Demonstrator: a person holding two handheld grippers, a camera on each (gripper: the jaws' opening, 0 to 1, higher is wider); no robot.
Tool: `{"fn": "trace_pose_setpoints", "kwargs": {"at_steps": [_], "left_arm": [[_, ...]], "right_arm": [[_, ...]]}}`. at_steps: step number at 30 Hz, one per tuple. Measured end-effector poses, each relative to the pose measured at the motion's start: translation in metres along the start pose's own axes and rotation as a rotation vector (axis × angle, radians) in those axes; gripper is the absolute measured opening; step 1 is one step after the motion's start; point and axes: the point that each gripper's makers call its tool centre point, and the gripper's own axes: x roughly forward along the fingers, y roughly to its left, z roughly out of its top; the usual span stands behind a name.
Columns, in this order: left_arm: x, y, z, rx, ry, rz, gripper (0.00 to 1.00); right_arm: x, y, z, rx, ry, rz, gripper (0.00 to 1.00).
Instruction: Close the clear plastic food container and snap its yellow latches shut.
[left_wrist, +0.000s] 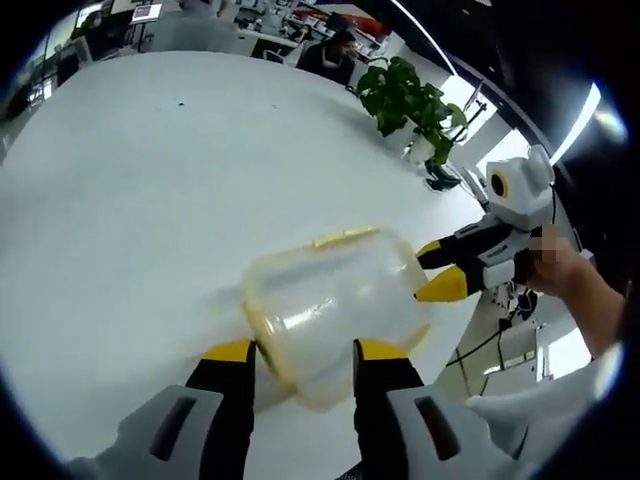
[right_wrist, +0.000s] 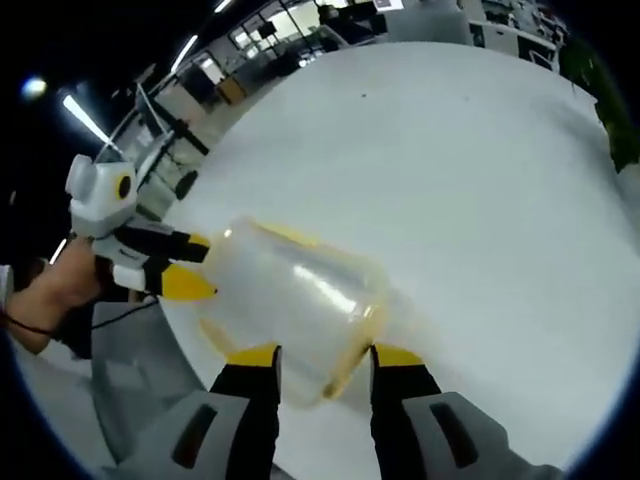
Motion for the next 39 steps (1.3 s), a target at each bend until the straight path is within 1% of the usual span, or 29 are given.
{"fn": "trace_pose_setpoints", "kwargs": {"at_steps": [3,8,9,11,13,16,21,26,27,31,34,35,36,39], "left_arm": [[0.0,0.0,0.0,0.032,0.013,0.002,0.37],[-0.002,0.001,0.001,0.045,0.017,-0.005,0.36],[-0.004,0.001,0.003,0.048,0.011,-0.003,0.35],[-0.005,0.001,0.005,0.079,0.011,0.003,0.35],[-0.006,0.001,0.008,0.086,0.009,0.003,0.35],[-0.009,0.0,0.011,0.131,0.009,0.013,0.35],[-0.012,0.001,0.017,0.183,0.011,0.022,0.35],[-0.013,0.001,0.021,0.25,0.02,0.03,0.35],[-0.014,0.0,0.022,0.278,0.022,0.035,0.35],[-0.014,-0.001,0.025,0.329,0.029,0.034,0.35],[-0.014,-0.003,0.024,0.352,0.047,0.03,0.35],[-0.015,-0.004,0.025,0.386,0.05,0.029,0.35],[-0.015,-0.004,0.025,0.398,0.053,0.03,0.35],[-0.015,-0.005,0.025,0.42,0.068,0.025,0.35]], "right_arm": [[-0.001,0.001,0.002,-0.044,0.004,-0.01,0.33],[-0.004,-0.002,0.001,-0.067,0.016,-0.027,0.33],[-0.005,-0.002,0.001,-0.073,0.016,-0.029,0.34],[-0.007,-0.003,0.002,-0.096,0.013,-0.04,0.34],[-0.008,-0.002,0.002,-0.112,0.016,-0.045,0.34],[-0.01,-0.002,0.004,-0.133,0.016,-0.049,0.35],[-0.013,-0.001,0.007,-0.178,0.023,-0.061,0.35],[-0.015,-0.001,0.009,-0.248,0.047,-0.073,0.36],[-0.015,-0.001,0.01,-0.27,0.052,-0.073,0.36],[-0.016,-0.001,0.01,-0.35,0.076,-0.087,0.34],[-0.016,-0.001,0.01,-0.366,0.088,-0.094,0.33],[-0.016,0.0,0.011,-0.377,0.089,-0.088,0.33],[-0.016,0.001,0.012,-0.382,0.088,-0.085,0.33],[-0.015,0.002,0.01,-0.412,0.105,-0.081,0.33]]}}
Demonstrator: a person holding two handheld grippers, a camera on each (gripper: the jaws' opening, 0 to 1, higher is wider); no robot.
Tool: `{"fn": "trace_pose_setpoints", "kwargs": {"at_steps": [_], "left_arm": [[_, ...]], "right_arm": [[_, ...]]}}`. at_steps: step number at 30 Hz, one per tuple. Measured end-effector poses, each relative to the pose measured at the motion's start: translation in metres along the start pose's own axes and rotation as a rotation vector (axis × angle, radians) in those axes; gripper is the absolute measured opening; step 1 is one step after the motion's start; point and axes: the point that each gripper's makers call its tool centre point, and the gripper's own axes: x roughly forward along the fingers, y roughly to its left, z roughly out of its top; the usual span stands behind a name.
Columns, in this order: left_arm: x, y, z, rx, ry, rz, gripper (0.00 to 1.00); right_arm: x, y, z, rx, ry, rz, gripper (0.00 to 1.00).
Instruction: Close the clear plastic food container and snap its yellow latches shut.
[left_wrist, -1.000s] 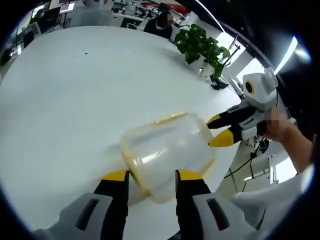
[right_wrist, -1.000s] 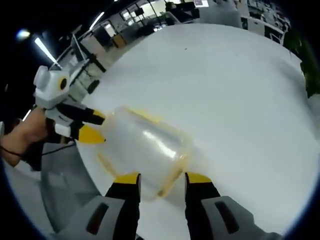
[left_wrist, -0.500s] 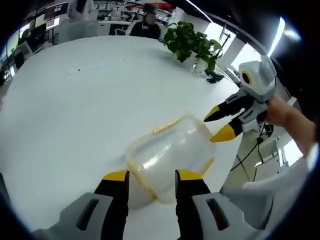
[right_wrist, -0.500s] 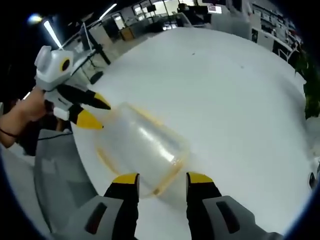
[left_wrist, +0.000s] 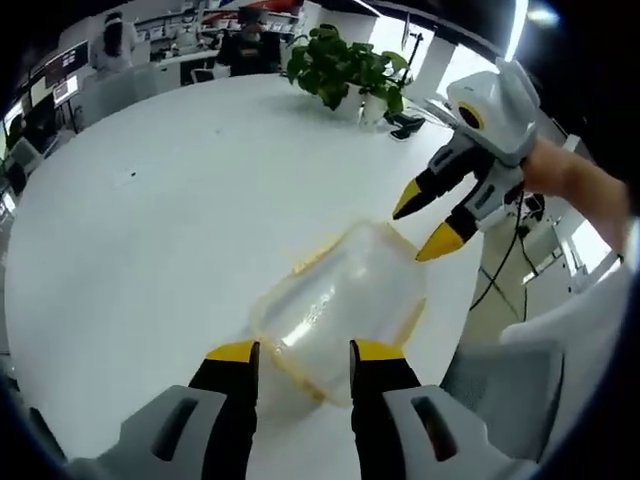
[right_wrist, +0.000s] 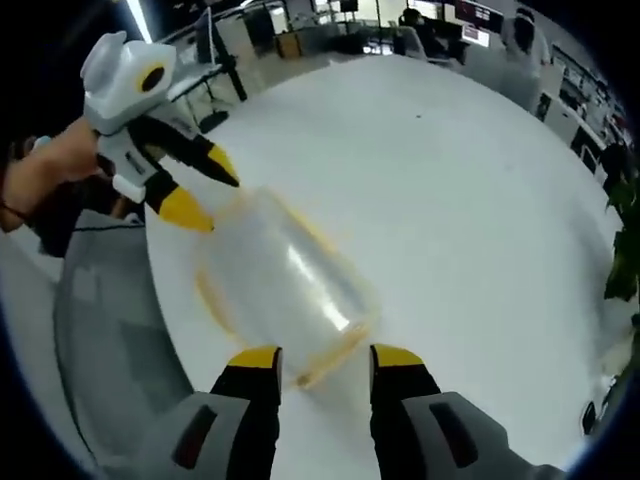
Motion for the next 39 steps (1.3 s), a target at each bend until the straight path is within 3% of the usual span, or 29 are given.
{"fn": "trace_pose_setpoints", "kwargs": {"at_steps": [12,26,39], "left_arm": [[0.002,-0.007,-0.004,0.164,0.069,-0.038,0.38],[0.005,-0.008,-0.002,0.333,0.113,-0.054,0.38],[0.014,-0.02,0.001,0.491,0.123,-0.109,0.38]], "right_arm": [[0.003,0.004,-0.002,-0.185,0.063,0.004,0.33],[0.007,0.012,0.004,-0.295,0.07,0.051,0.34],[0.01,0.014,0.008,-0.394,0.085,0.063,0.33]]}}
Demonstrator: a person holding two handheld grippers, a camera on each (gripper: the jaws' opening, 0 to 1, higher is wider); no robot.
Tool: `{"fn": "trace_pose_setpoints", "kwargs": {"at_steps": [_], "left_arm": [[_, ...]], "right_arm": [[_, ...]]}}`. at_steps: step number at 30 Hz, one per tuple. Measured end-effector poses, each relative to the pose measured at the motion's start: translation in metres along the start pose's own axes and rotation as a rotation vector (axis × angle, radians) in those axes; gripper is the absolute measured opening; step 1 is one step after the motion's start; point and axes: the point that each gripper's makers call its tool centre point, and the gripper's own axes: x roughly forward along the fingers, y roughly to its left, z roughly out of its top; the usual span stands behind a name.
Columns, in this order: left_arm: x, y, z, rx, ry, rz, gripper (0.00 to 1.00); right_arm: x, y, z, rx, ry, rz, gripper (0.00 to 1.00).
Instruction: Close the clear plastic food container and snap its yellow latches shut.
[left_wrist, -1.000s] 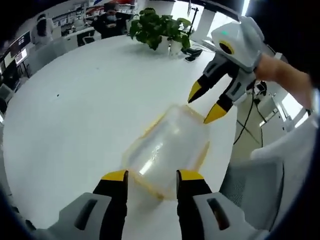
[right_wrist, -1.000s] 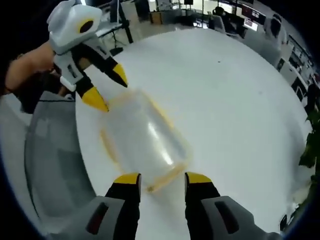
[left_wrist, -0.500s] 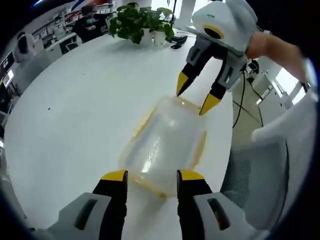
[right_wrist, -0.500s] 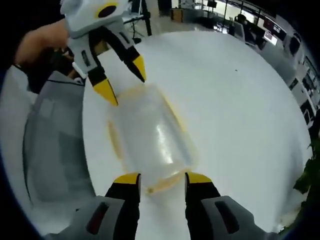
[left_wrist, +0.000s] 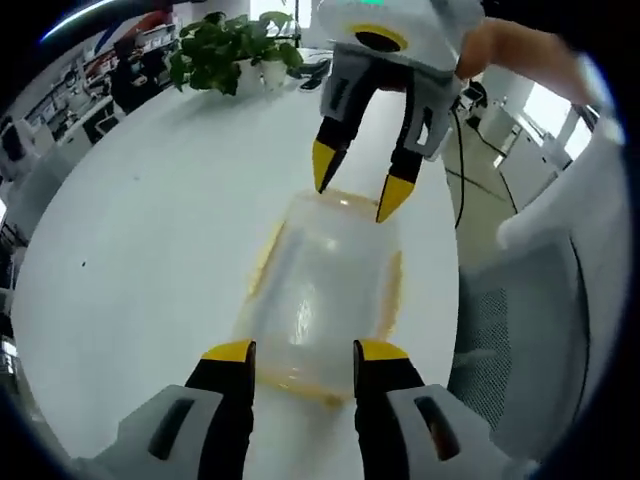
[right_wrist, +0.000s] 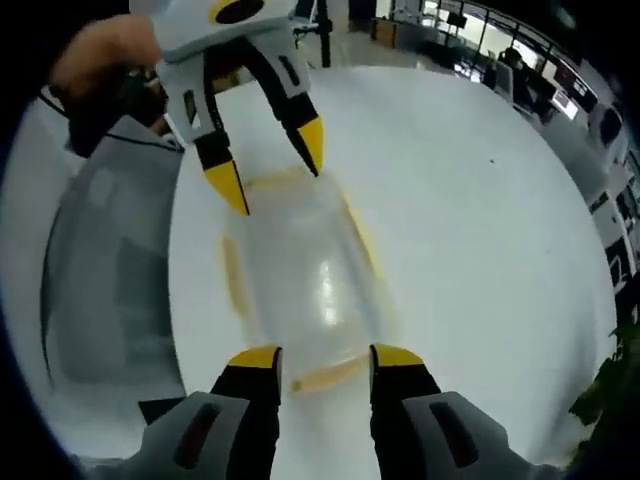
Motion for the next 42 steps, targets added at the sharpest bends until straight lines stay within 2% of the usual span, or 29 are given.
{"fn": "trace_pose_setpoints", "kwargs": {"at_steps": [5,12,22,34,42], "left_arm": [[0.005,-0.006,0.004,0.067,-0.013,-0.015,0.38],[0.009,-0.01,0.009,0.093,-0.036,-0.023,0.38],[0.014,-0.009,0.015,0.109,-0.059,-0.03,0.37],[0.02,-0.015,0.027,0.12,-0.1,-0.043,0.37],[0.02,-0.016,0.028,0.119,-0.105,-0.047,0.37]], "right_arm": [[0.002,0.002,0.004,-0.029,-0.01,0.011,0.33],[0.005,0.003,0.013,-0.055,-0.028,0.01,0.33],[0.012,0.009,0.023,-0.081,-0.047,0.029,0.34],[0.02,0.014,0.045,-0.112,-0.098,0.038,0.34],[0.022,0.015,0.049,-0.138,-0.101,0.042,0.34]]}}
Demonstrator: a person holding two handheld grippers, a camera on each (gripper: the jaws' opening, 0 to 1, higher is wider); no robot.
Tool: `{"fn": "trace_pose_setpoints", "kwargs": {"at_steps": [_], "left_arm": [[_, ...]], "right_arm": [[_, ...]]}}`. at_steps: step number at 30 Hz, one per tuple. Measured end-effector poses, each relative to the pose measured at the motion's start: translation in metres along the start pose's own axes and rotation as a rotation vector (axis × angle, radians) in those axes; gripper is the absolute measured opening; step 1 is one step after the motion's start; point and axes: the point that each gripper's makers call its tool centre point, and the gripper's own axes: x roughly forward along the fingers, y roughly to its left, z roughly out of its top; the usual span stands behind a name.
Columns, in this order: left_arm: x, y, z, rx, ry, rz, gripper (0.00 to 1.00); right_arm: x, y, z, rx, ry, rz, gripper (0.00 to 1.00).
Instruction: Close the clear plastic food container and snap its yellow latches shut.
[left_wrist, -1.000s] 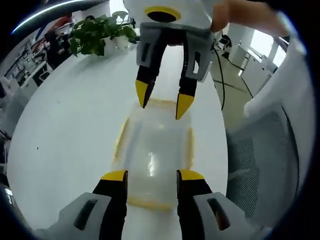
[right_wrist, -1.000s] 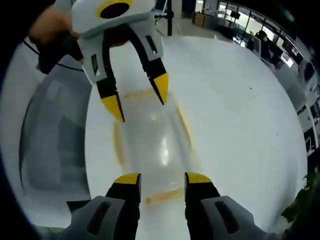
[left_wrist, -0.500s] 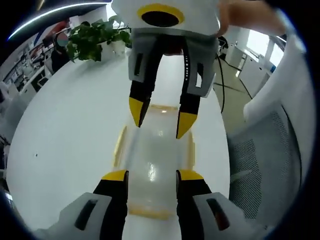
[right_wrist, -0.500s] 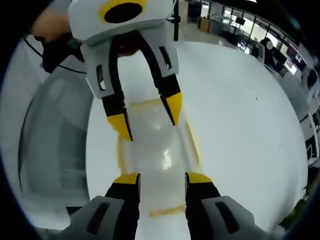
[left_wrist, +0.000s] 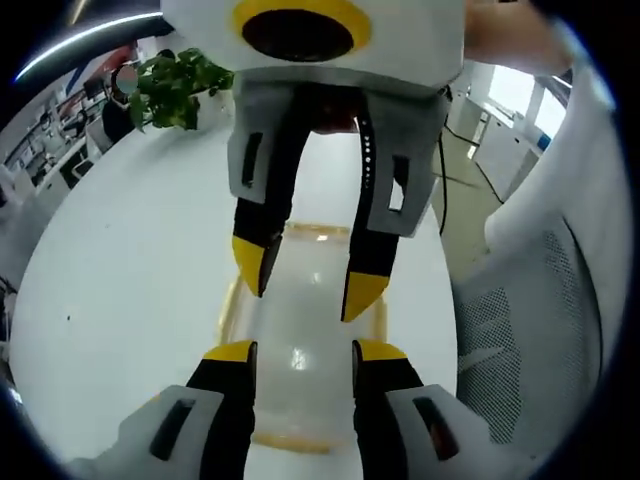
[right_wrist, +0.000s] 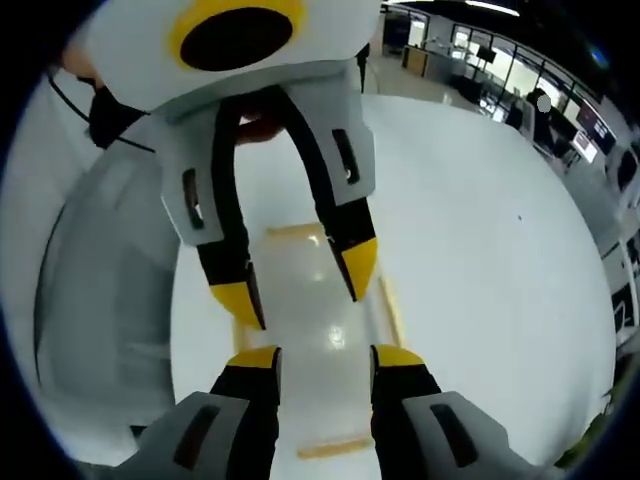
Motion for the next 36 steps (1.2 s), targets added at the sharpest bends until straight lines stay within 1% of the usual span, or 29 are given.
{"fn": "trace_pose_setpoints", "kwargs": {"at_steps": [10,17,20,27,32,36], "left_arm": [[0.001,-0.002,-0.001,-0.023,-0.004,-0.002,0.38],[0.001,-0.005,0.001,-0.043,-0.012,-0.009,0.42],[0.002,-0.008,0.001,-0.038,-0.014,-0.01,0.45],[0.003,-0.01,0.001,-0.037,-0.018,0.003,0.48],[0.004,-0.016,0.0,0.008,-0.005,0.027,0.52],[0.005,-0.017,0.0,0.019,-0.005,0.046,0.54]], "right_arm": [[0.001,-0.006,0.003,-0.024,-0.003,-0.003,0.34],[0.001,-0.013,0.007,-0.031,-0.011,-0.019,0.39],[0.002,-0.014,0.008,-0.032,-0.01,-0.02,0.4],[0.003,-0.021,0.008,-0.038,-0.003,-0.021,0.43],[0.005,-0.024,0.007,-0.044,0.004,-0.015,0.44],[0.006,-0.026,0.008,-0.046,0.005,-0.003,0.44]]}}
